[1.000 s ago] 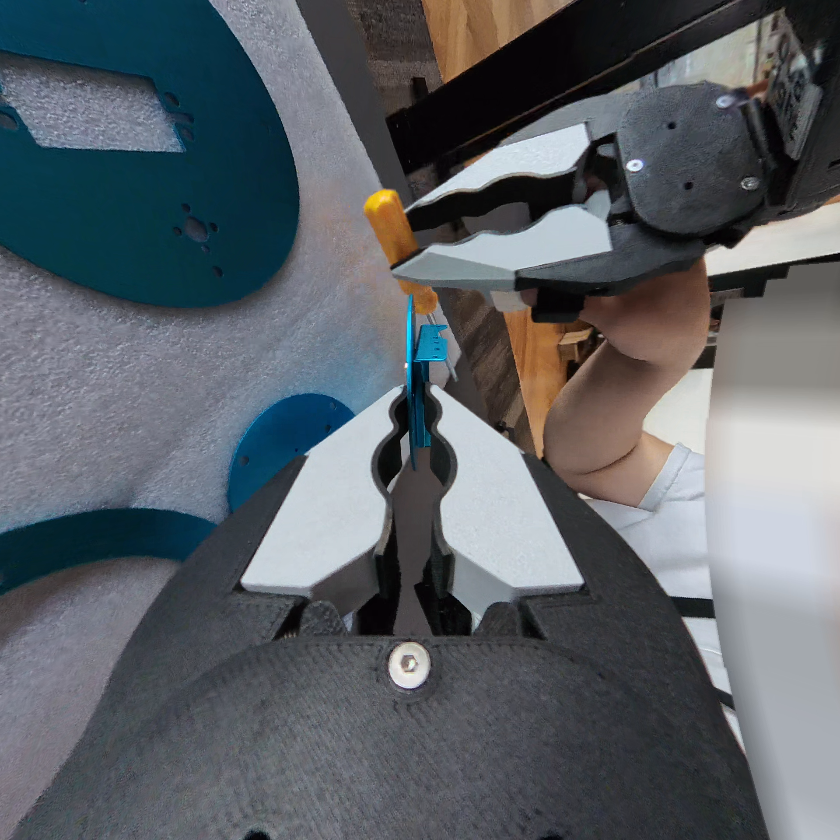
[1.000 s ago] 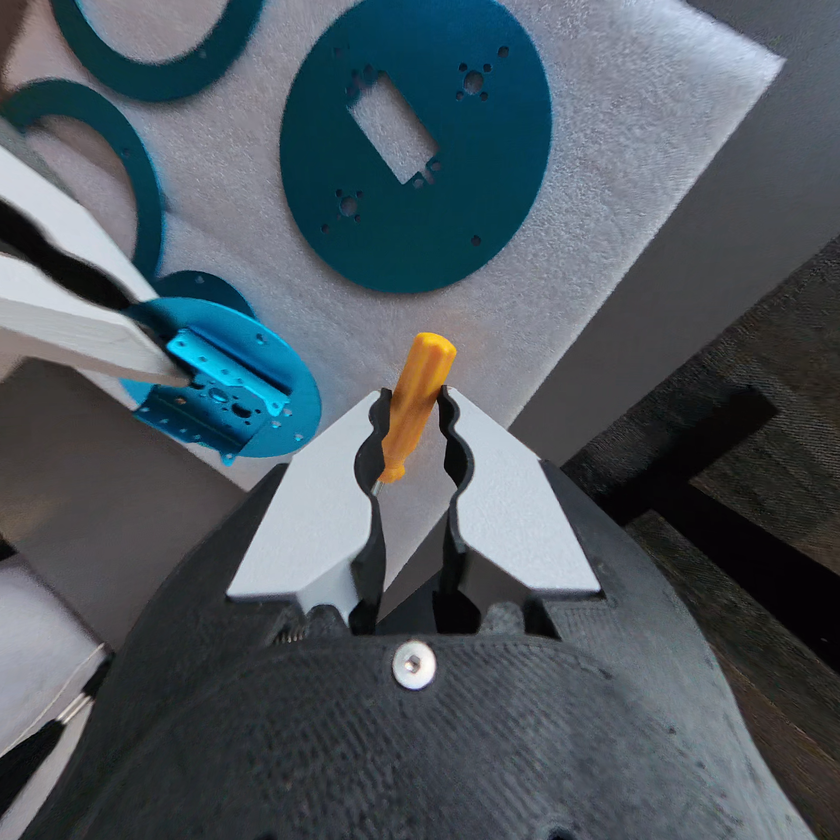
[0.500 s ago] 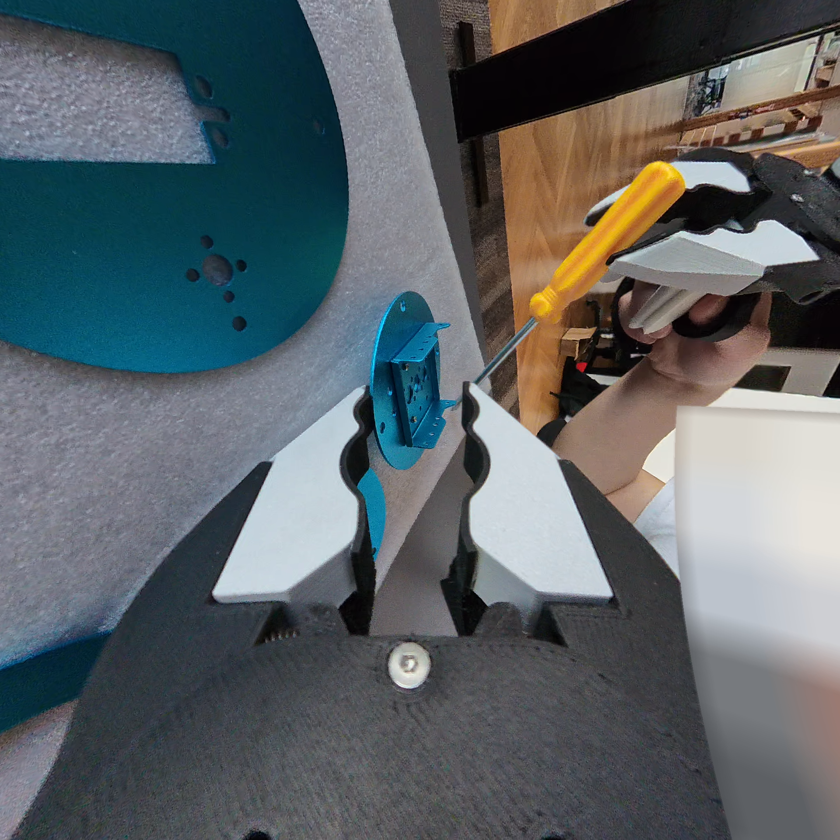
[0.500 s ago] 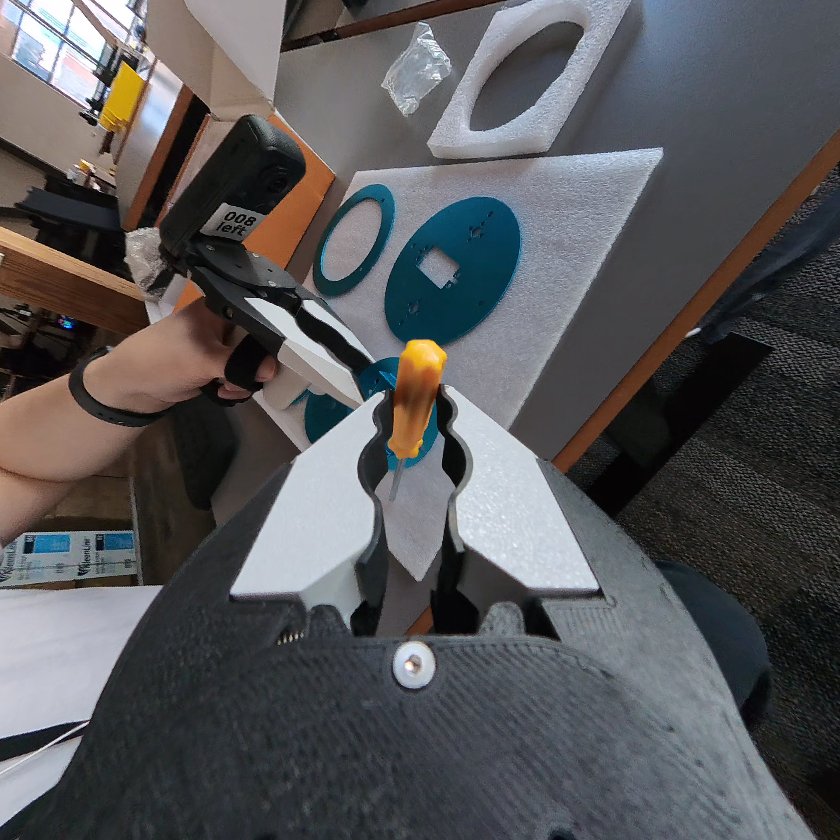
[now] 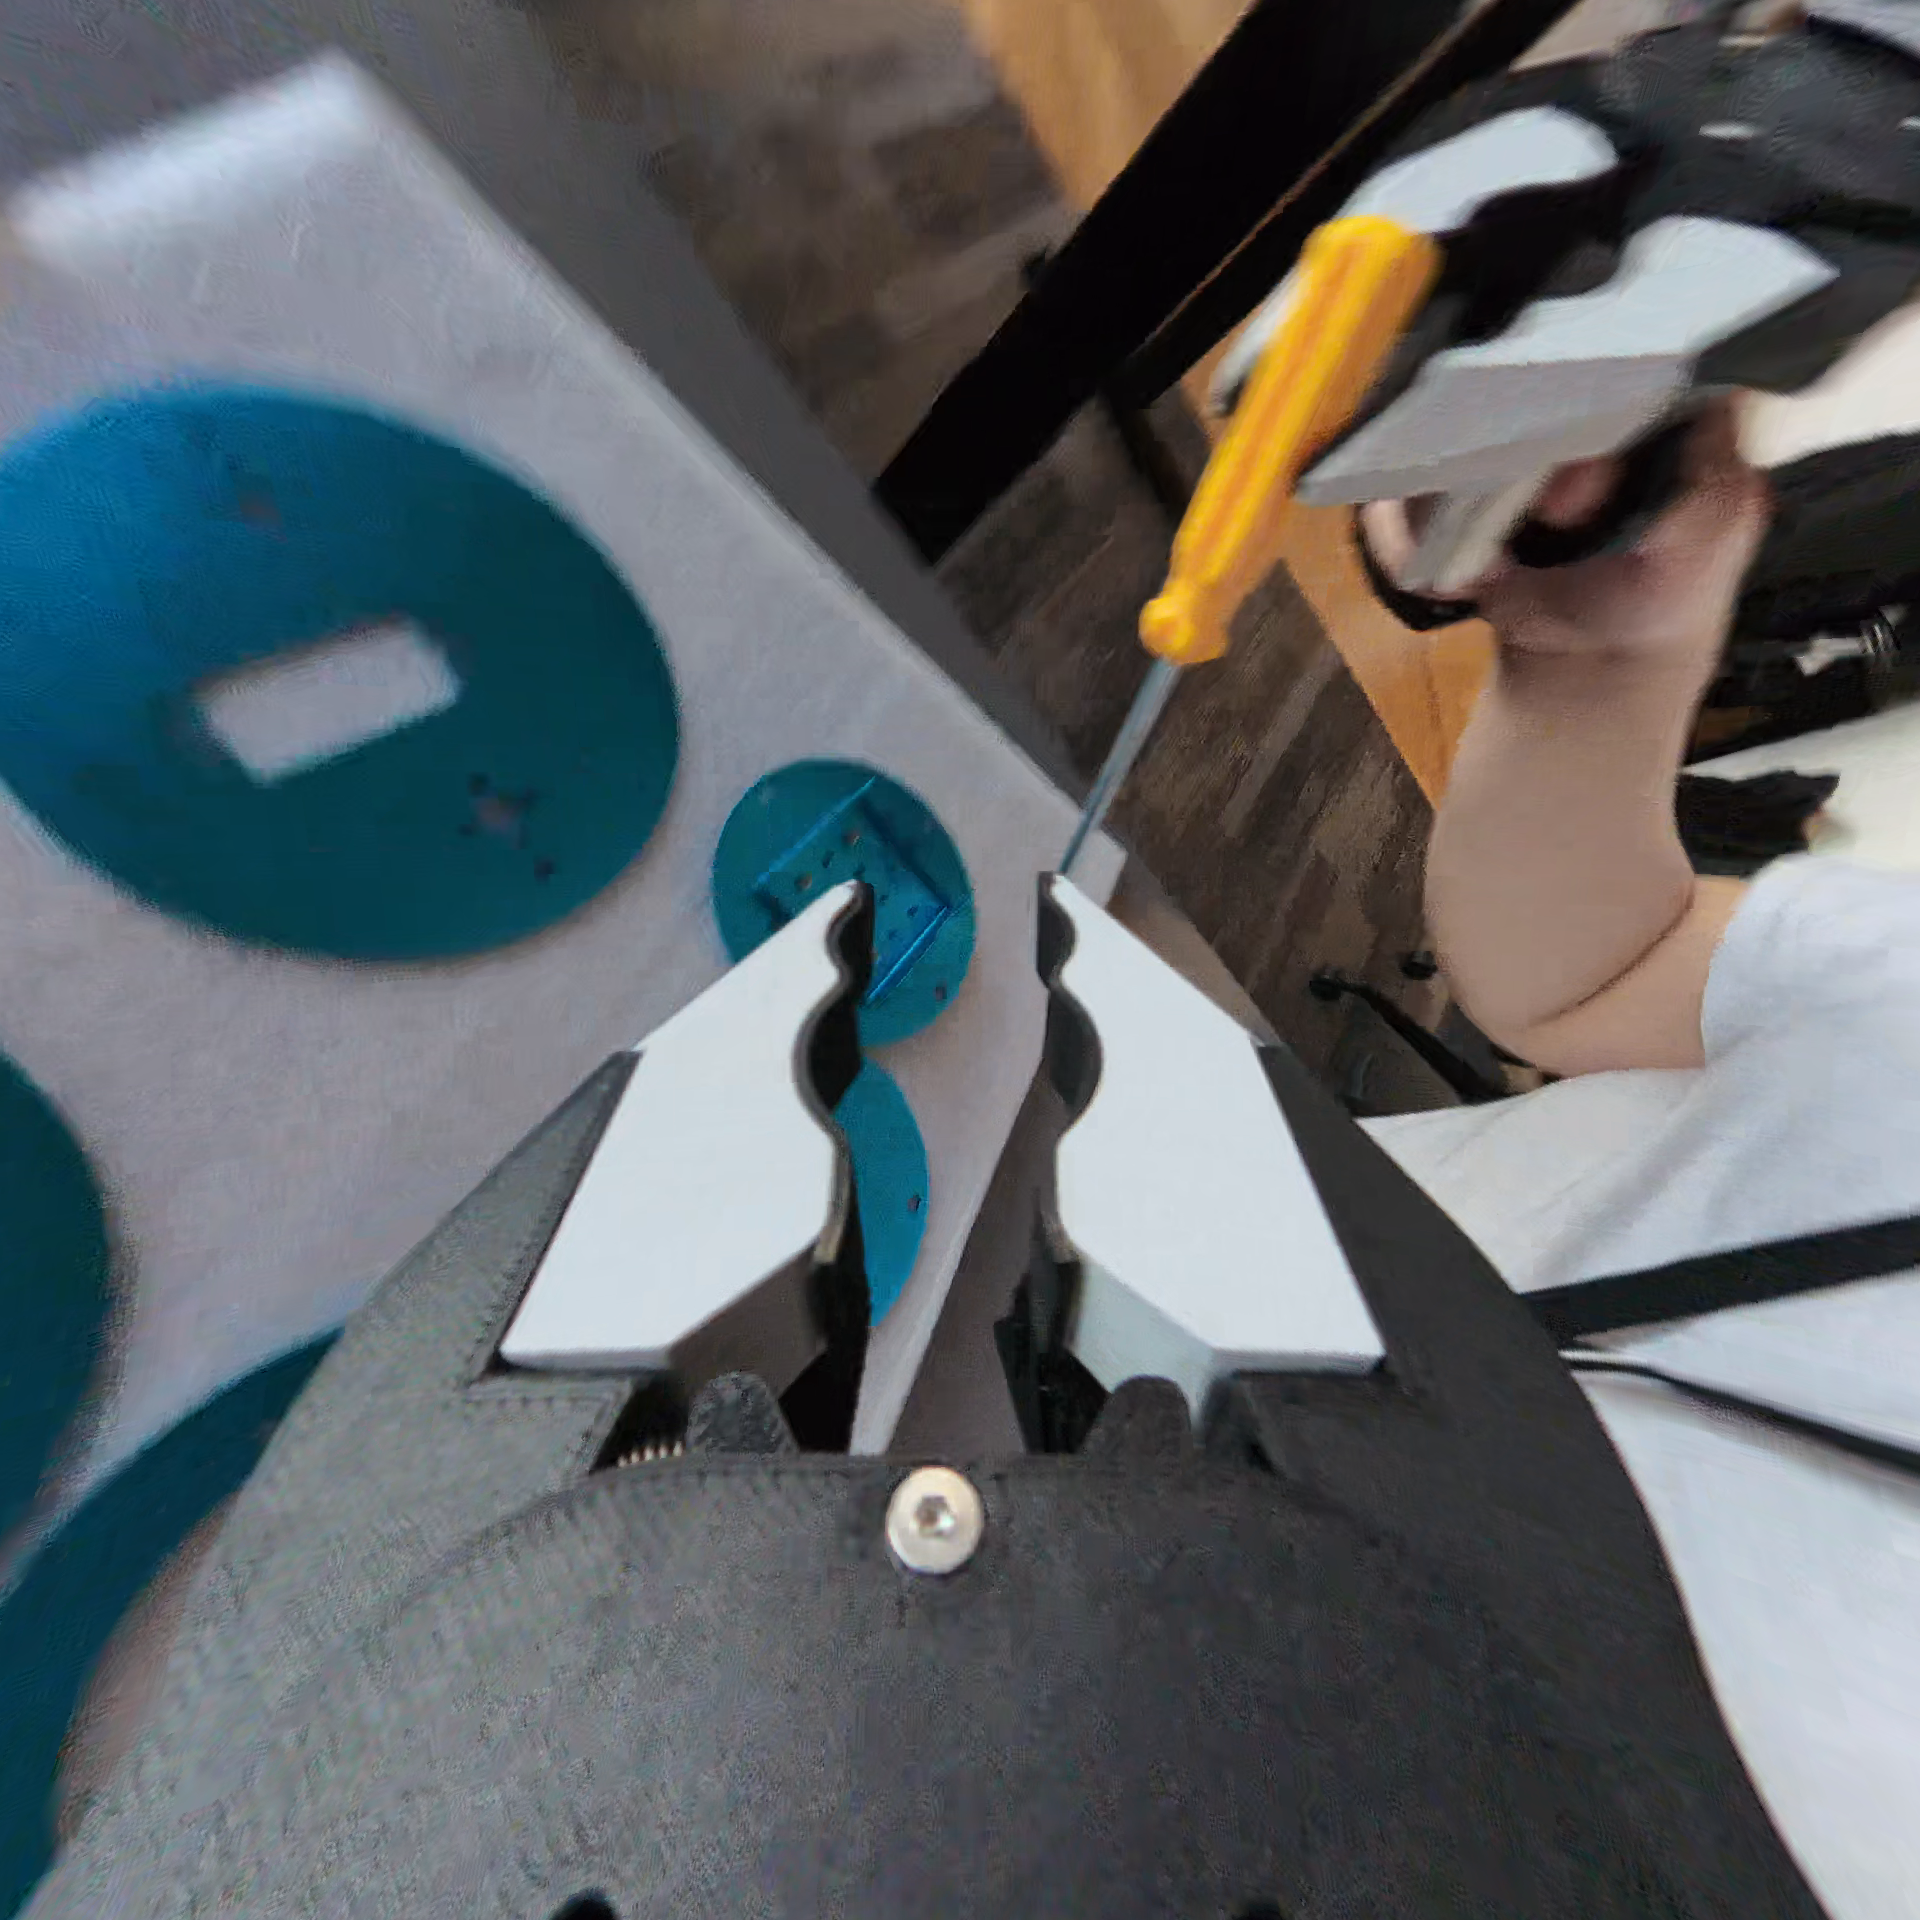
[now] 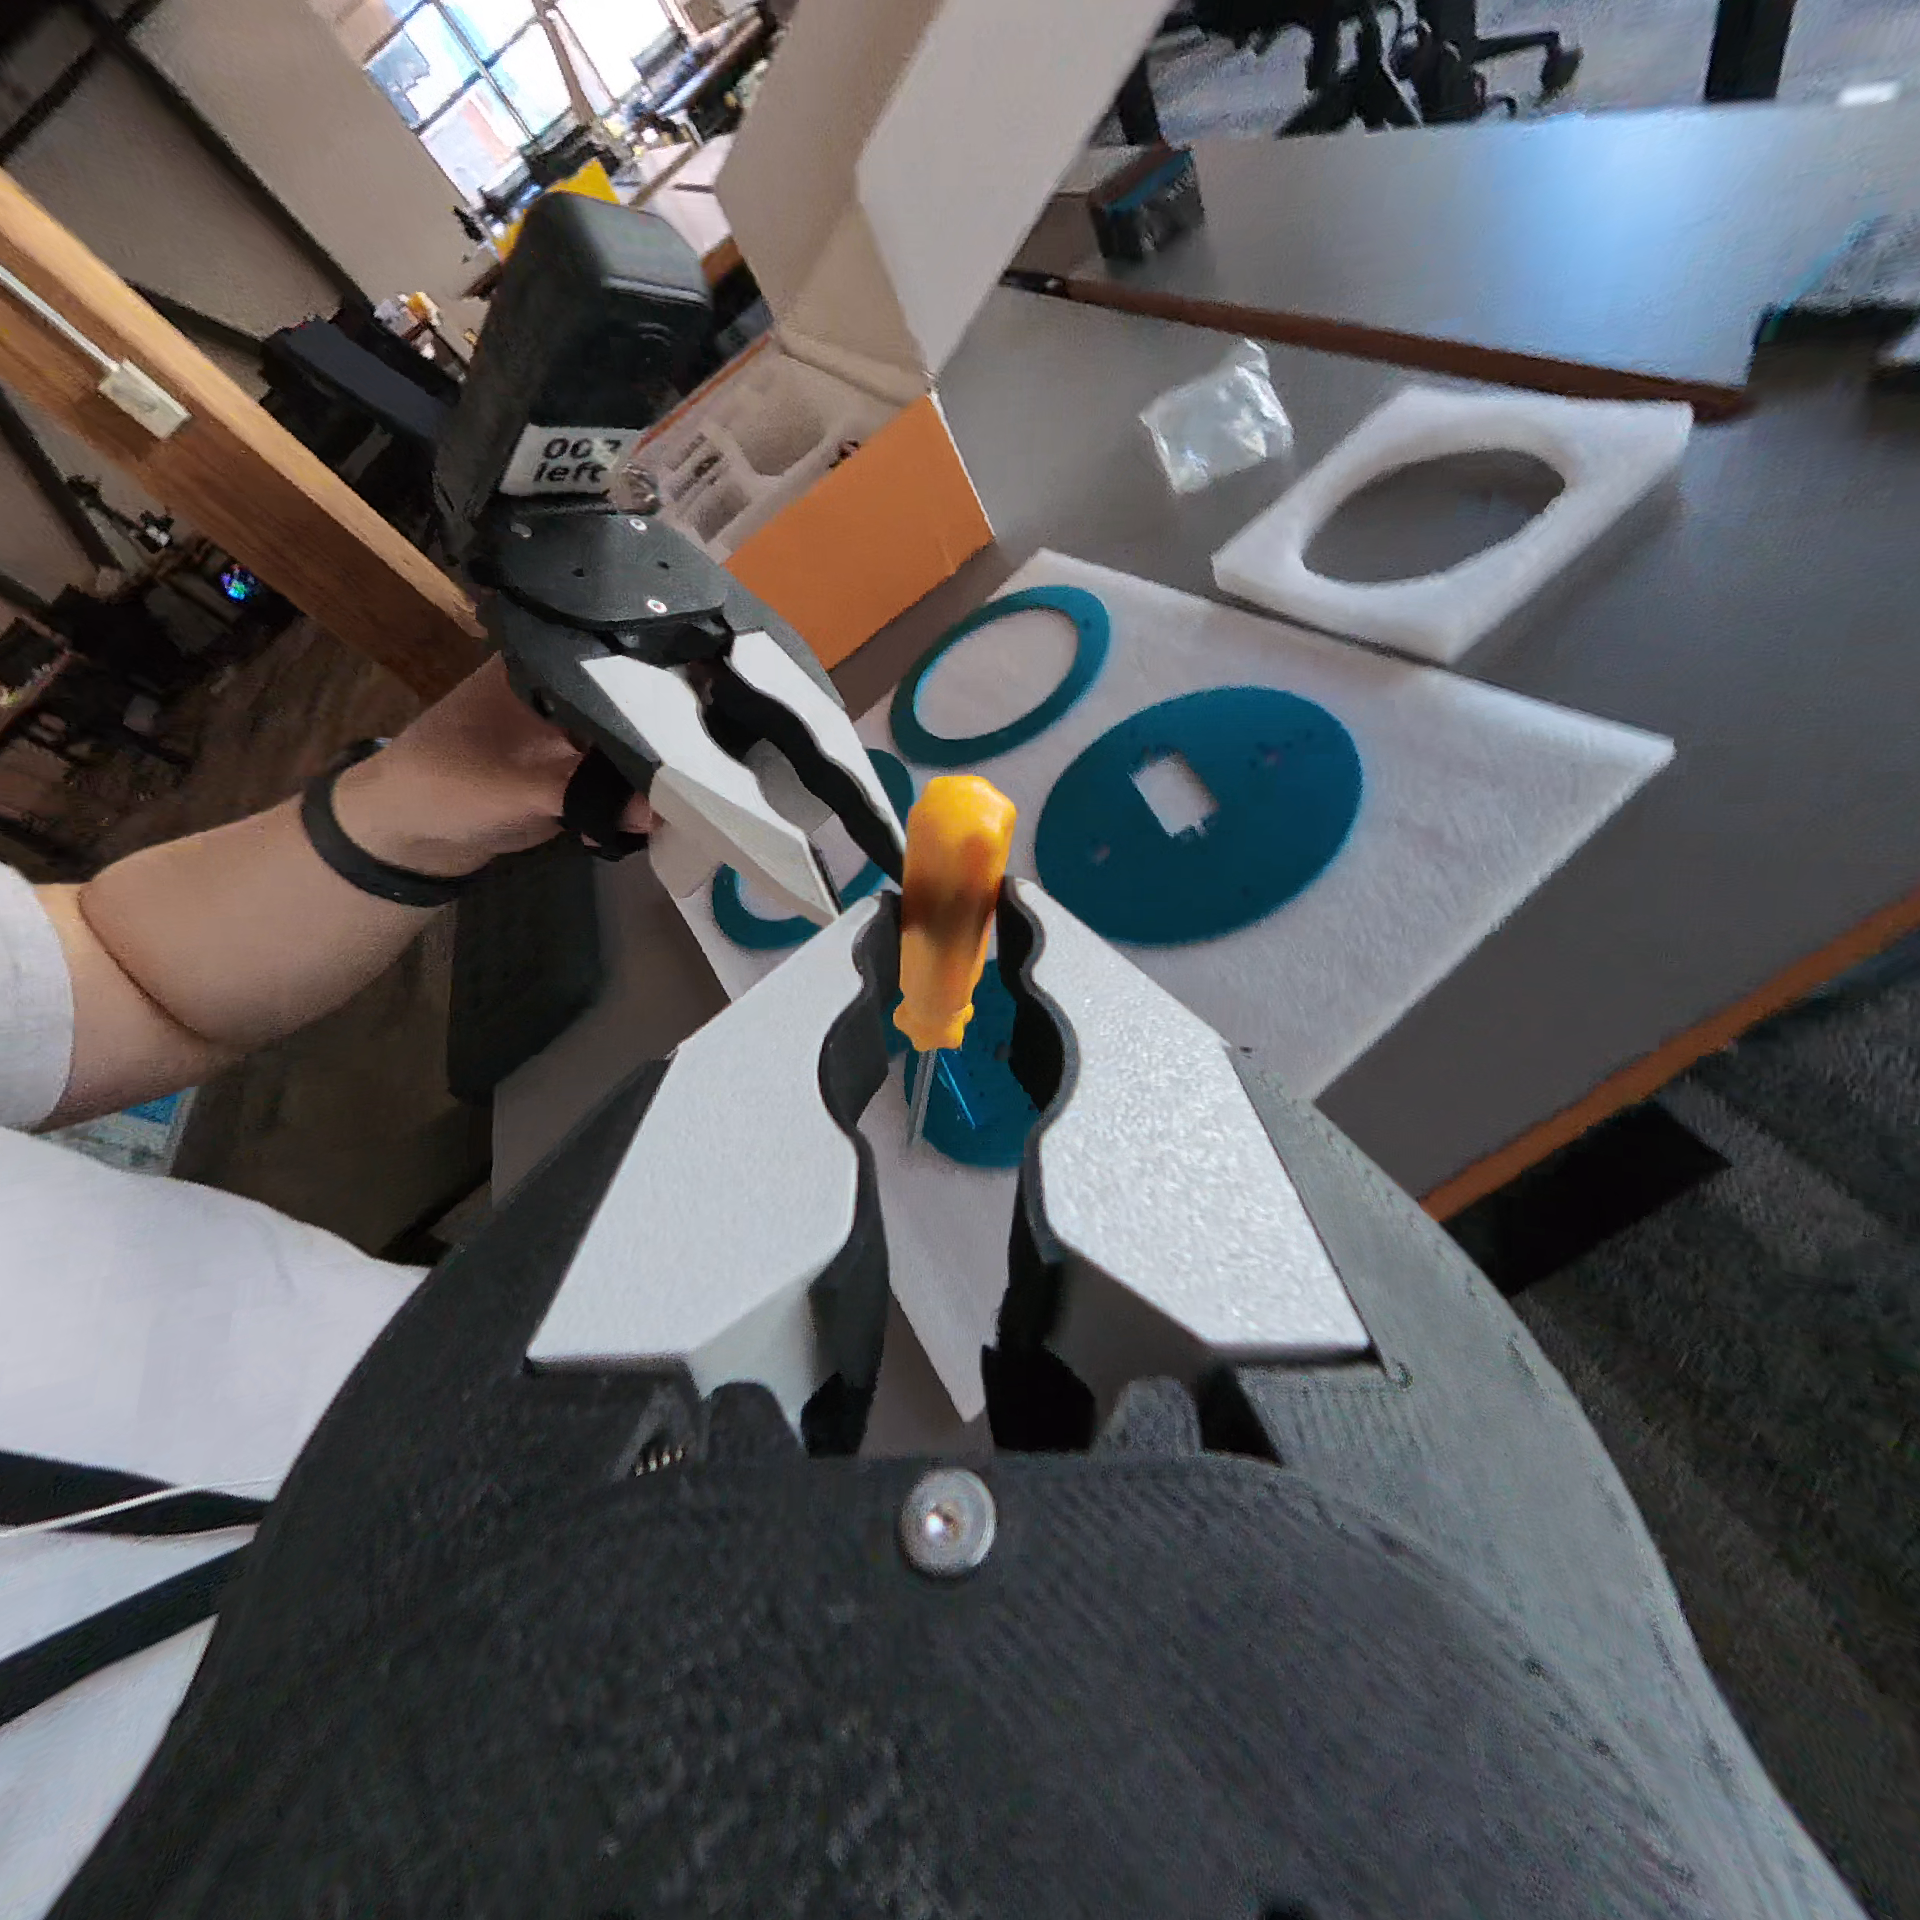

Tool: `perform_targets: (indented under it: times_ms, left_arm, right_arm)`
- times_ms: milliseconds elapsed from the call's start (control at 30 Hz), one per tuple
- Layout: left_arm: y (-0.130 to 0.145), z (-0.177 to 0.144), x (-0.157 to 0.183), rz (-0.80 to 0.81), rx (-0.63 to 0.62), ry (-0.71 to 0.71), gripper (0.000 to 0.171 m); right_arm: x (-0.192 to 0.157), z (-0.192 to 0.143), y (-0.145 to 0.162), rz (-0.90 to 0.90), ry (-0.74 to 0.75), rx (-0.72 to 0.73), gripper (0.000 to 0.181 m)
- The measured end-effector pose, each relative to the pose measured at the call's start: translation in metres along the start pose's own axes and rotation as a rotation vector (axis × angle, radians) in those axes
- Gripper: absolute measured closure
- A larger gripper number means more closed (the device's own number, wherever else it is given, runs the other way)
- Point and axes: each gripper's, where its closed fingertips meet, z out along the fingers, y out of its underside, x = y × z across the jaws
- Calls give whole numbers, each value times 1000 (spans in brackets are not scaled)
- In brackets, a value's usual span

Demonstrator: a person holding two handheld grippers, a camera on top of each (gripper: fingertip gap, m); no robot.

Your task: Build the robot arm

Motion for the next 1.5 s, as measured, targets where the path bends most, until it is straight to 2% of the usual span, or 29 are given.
perform_targets:
  times_ms: [67,133,200,233,267,367,433,600,733,767,800,967,1167,1300,1367,1433,1500]
  left_arm:
    - [-18,-8,18,171,140,70,145]
    - [-31,-10,30,251,223,160,142]
    - [-36,-6,38,287,207,247,138]
    - [-37,-1,38,298,182,260,128]
    - [-37,3,39,327,157,275,127]
    - [-39,16,35,419,135,234,140]
    - [-41,19,34,486,139,212,158]
    - [-40,23,34,600,157,171,161]
    - [-36,26,35,673,164,132,164]
    - [-36,27,34,694,164,113,164]
    - [-37,27,33,708,168,98,164]
    - [-30,29,26,754,145,51,164]
    - [-26,30,21,810,123,-11,164]
    - [-29,21,24,752,176,59,160]
    - [-34,15,26,696,218,108,140]
    - [-38,11,30,659,251,151,136]
    - [-41,9,34,653,280,181,142]
  right_arm:
    - [-12,8,-10,-95,-42,0,164]
    - [-16,19,-19,-153,-56,-25,164]
    - [-18,28,-28,-220,-57,-28,164]
    - [-19,31,-30,-252,-57,-34,164]
    - [-22,33,-32,-283,-61,-41,164]
    - [-23,34,-32,-337,-32,-55,165]
    - [-27,32,-32,-334,-48,-51,164]
    - [-27,26,-30,-335,-59,-72,164]
    - [-35,21,-28,-318,-134,-159,164]
    - [-39,21,-31,-332,-151,-159,159]
    - [-41,21,-33,-346,-149,-184,163]
    - [-37,22,-22,-459,-97,-400,164]
    - [-35,27,-12,-566,-55,-578,164]
    - [-41,33,-20,-574,-56,-589,164]
    - [-39,35,-23,-564,-53,-583,164]
    - [-38,38,-23,-553,-57,-574,164]
    - [-37,40,-20,-554,-62,-573,164]
